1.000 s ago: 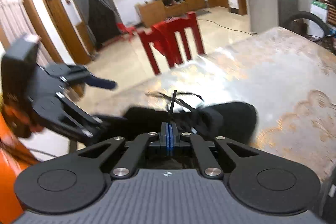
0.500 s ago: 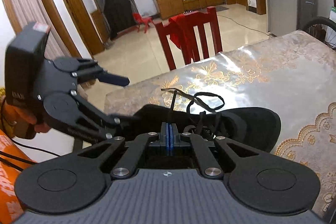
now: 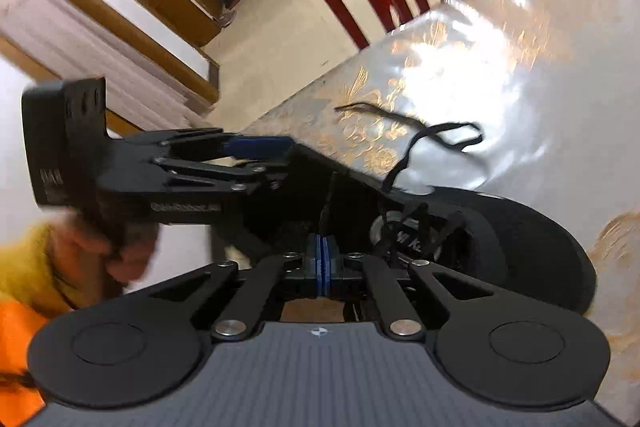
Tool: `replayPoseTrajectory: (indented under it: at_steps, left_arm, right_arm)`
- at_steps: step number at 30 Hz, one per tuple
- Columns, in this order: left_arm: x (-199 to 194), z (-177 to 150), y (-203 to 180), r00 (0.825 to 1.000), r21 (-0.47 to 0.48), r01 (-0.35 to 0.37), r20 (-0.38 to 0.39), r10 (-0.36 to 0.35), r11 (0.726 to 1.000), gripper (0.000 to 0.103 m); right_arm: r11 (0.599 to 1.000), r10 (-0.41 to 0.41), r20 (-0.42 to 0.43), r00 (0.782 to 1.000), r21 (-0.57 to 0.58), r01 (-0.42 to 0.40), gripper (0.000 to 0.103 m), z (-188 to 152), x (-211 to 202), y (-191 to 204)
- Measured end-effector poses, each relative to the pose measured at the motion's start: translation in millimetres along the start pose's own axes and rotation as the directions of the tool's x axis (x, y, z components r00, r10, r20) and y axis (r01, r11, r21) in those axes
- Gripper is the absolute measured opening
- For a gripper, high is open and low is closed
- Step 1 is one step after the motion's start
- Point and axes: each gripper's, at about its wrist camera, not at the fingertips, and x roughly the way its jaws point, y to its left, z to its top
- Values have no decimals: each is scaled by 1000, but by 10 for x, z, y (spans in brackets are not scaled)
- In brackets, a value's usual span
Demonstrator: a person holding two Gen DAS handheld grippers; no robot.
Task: Lace up shoes with both hands
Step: 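Hold the sneaker with the right gripper while the left gripper reaches toward the lace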
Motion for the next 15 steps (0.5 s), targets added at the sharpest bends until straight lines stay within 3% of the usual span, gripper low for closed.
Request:
replayPoseTrajectory:
  at_steps: [3, 7, 11, 15]
  left_arm:
    - [-58, -72, -77, 999, 115, 4, 45, -9, 993, 48]
    - [-152, -100, -70, 992, 202, 71, 90, -91, 977, 48]
    - [-178, -85, -161, 981, 375, 119, 100, -168, 919, 48]
    - [-71, -65, -187, 973, 484, 183, 35, -228, 856, 48]
  right_arm:
    - [996, -17, 16, 1000, 91, 16, 2, -60, -34, -15]
    - [976, -23, 96, 995, 218, 1, 2, -243, -126, -38]
    - [965, -34, 173, 984, 263, -13, 2, -414, -217, -31]
    - [961, -60, 221, 973, 276, -3, 2, -508, -230, 4]
